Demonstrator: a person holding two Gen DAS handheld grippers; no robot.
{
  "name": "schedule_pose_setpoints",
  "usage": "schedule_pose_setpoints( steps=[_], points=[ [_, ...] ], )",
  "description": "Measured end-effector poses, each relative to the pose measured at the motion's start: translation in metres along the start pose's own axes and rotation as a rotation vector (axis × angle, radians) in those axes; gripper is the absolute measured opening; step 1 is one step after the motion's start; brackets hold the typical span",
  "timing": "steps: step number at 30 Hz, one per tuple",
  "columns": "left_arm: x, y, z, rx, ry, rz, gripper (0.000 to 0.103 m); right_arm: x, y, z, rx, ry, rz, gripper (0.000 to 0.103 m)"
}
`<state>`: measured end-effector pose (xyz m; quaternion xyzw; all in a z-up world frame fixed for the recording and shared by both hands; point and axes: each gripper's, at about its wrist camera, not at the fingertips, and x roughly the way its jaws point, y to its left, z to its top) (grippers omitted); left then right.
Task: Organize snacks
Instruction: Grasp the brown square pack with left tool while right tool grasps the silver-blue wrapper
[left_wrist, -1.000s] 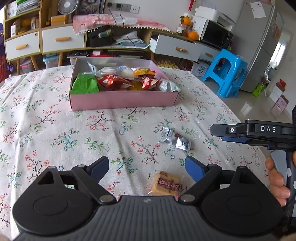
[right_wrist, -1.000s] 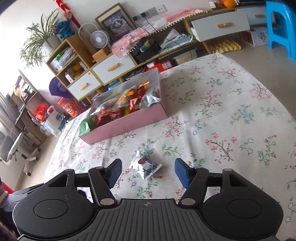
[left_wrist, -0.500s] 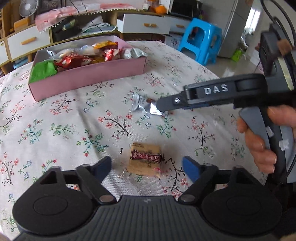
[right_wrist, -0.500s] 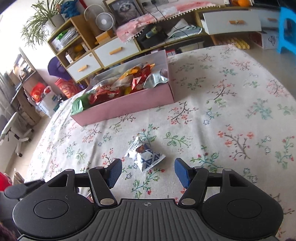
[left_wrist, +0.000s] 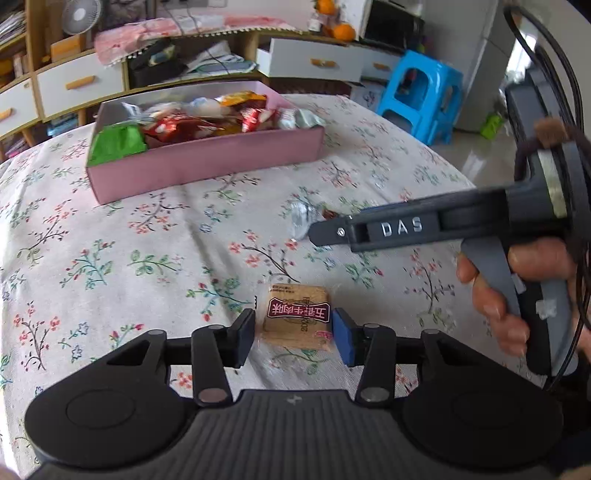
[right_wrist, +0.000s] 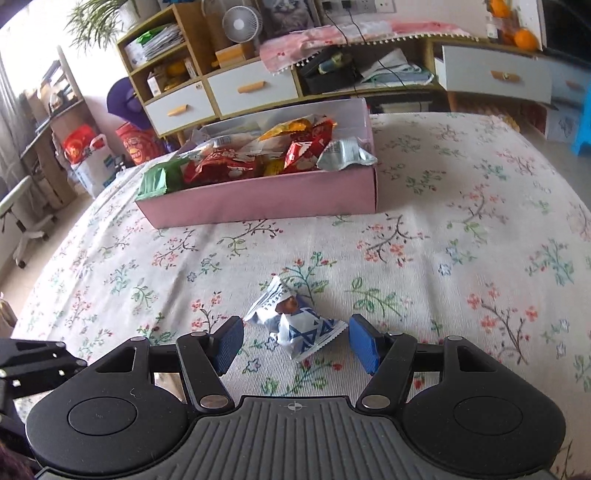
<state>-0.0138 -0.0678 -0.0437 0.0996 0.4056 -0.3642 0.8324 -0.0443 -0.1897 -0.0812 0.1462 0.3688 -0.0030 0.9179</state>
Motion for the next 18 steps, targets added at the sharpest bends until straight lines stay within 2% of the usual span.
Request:
schedule_pose_setpoints(
  steps=[6, 8, 11, 18],
  points=[
    [-0.001, 0.011, 0.003, -0.041, -0.021, 0.026, 0.040, 0.004, 0.009, -0.002, -0.058, -0.014, -0.003, 0.061],
    [-0.002, 0.013, 0.003, -0.056, -0.026, 0.025, 0.040, 0.004, 0.009, -0.001, -0.055, -0.017, 0.004, 0.036],
    [-0.003, 0.015, 0.004, -0.067, -0.034, 0.035, 0.040, 0.002, 0.005, 0.000, -0.014, -0.014, 0.035, 0.030],
    [-0.004, 0.020, 0.006, -0.100, -0.041, 0.045, 0.040, -0.006, 0.002, -0.002, 0.043, -0.030, 0.071, 0.028]
  ],
)
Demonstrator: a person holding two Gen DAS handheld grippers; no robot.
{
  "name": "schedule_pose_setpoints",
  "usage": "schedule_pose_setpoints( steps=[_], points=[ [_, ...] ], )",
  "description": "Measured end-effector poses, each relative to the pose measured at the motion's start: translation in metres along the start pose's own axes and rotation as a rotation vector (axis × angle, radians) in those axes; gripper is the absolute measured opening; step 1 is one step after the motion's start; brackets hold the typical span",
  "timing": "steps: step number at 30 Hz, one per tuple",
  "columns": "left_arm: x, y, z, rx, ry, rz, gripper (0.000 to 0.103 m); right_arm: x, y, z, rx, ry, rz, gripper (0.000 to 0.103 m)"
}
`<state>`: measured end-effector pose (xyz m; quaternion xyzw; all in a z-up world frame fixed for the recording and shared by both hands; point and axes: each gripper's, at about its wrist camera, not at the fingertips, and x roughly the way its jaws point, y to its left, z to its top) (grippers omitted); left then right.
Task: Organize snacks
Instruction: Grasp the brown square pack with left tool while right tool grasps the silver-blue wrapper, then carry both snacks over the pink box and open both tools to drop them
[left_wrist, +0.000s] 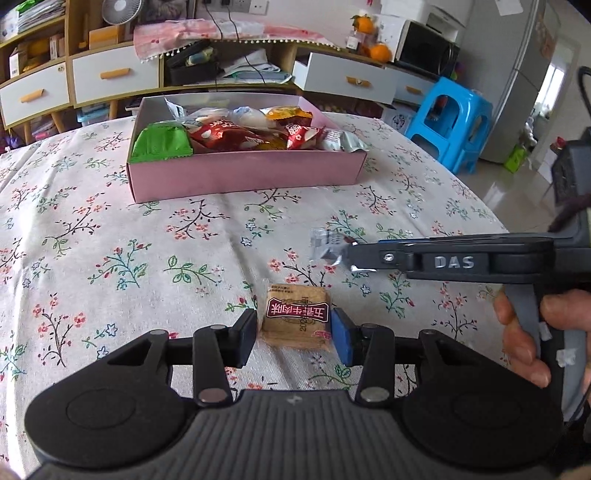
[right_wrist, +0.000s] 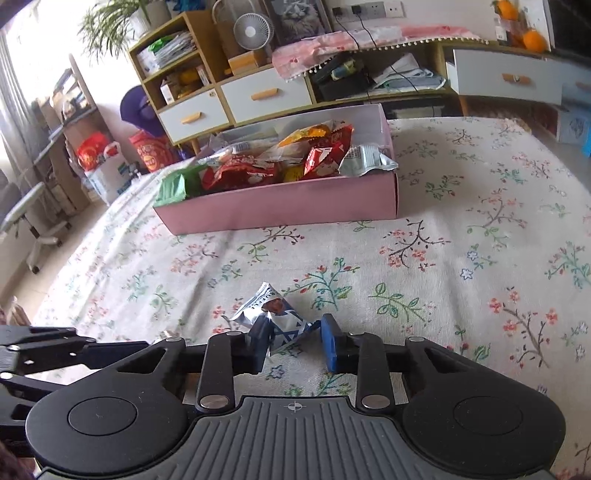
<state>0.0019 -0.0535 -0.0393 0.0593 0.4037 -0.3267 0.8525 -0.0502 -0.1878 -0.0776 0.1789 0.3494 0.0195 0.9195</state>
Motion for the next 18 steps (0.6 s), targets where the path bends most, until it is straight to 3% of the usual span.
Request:
schedule_pose_setpoints(
  steps=[10, 18],
  points=[
    [-0.009, 0.010, 0.010, -0.054, -0.023, 0.026, 0.040, -0.030, -0.010, 0.004, 0.098, -0.061, 0.032, 0.029],
    [-0.009, 0.009, 0.037, -0.050, -0.073, 0.030, 0.040, -0.027, -0.015, 0.017, 0.163, -0.091, 0.034, 0.029]
  ],
)
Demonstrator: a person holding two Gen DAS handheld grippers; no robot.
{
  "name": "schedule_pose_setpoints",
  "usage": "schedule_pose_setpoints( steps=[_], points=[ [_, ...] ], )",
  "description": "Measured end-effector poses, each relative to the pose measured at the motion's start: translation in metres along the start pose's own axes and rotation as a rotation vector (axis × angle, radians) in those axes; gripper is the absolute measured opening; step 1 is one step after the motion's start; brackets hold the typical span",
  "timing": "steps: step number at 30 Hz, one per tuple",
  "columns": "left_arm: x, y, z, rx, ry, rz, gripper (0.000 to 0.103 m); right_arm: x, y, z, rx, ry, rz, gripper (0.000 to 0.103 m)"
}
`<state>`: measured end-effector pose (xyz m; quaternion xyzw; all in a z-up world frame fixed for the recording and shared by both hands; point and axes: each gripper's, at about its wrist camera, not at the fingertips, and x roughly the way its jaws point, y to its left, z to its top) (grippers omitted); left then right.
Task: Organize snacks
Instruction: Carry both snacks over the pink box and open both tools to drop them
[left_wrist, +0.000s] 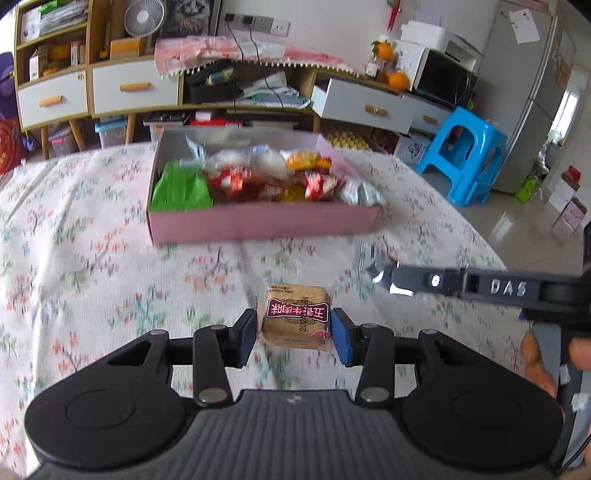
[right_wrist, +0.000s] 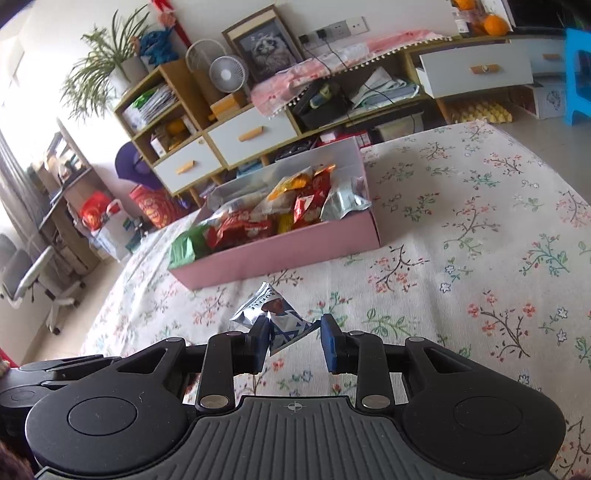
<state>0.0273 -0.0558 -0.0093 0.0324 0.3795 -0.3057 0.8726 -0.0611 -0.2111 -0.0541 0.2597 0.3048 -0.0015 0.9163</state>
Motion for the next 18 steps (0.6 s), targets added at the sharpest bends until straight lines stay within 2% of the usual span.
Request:
schedule_pose_setpoints(
  steps=[10, 18],
  points=[
    [0.017, 0.003, 0.049, 0.031, -0.094, 0.038, 0.040, 0.015, -0.006, 0.029, 0.059, -0.035, -0.012, 0.029],
    [0.046, 0.011, 0.074, 0.068, -0.110, 0.045, 0.040, 0.035, 0.010, 0.064, -0.020, -0.086, -0.029, 0.029]
  ],
)
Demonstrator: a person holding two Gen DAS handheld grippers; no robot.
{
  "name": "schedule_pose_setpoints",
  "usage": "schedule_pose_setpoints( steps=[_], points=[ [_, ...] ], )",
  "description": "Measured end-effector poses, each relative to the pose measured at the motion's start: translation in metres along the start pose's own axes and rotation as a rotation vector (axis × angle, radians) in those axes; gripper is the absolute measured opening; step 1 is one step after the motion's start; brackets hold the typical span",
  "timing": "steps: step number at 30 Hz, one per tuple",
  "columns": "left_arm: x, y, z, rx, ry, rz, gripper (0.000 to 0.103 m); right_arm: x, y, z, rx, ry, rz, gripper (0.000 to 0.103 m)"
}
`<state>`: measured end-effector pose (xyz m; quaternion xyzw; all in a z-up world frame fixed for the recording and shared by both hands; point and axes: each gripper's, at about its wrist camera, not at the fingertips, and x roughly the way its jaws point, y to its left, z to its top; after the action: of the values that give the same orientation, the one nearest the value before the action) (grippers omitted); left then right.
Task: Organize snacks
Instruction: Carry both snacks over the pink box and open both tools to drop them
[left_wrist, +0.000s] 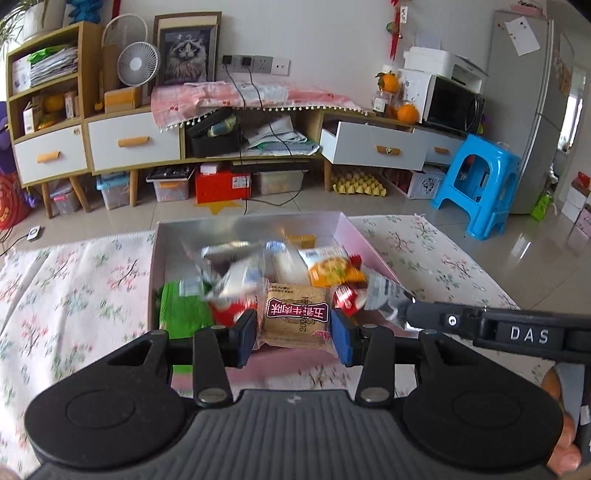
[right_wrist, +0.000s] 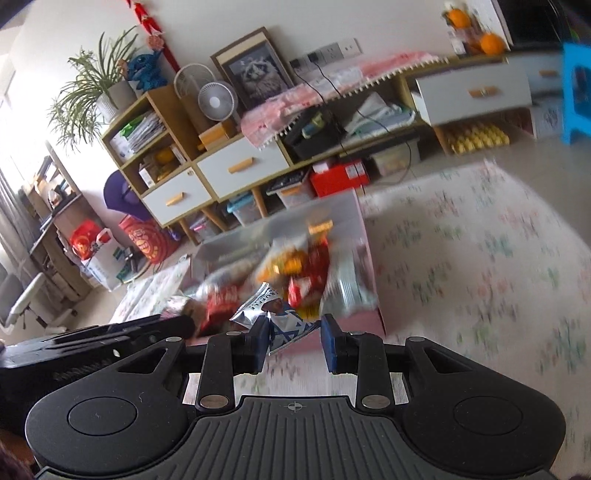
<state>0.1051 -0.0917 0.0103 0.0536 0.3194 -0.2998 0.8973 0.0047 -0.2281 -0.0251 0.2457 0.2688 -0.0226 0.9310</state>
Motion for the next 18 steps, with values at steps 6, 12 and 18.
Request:
schedule_pose_setpoints(
  steps=[6, 12, 18],
  points=[
    [0.020, 0.006, 0.003, -0.022, 0.024, -0.010, 0.040, 0.028, 0.010, 0.010, -0.035, 0.000, -0.015, 0.029],
    [0.029, 0.009, 0.005, -0.013, 0.025, 0.011, 0.040, 0.047, 0.010, 0.008, -0.044, 0.017, -0.004, 0.029],
    [0.031, 0.011, 0.008, 0.004, 0.011, 0.012, 0.042, 0.062, 0.001, 0.009, -0.028, 0.033, -0.010, 0.030]
  ],
)
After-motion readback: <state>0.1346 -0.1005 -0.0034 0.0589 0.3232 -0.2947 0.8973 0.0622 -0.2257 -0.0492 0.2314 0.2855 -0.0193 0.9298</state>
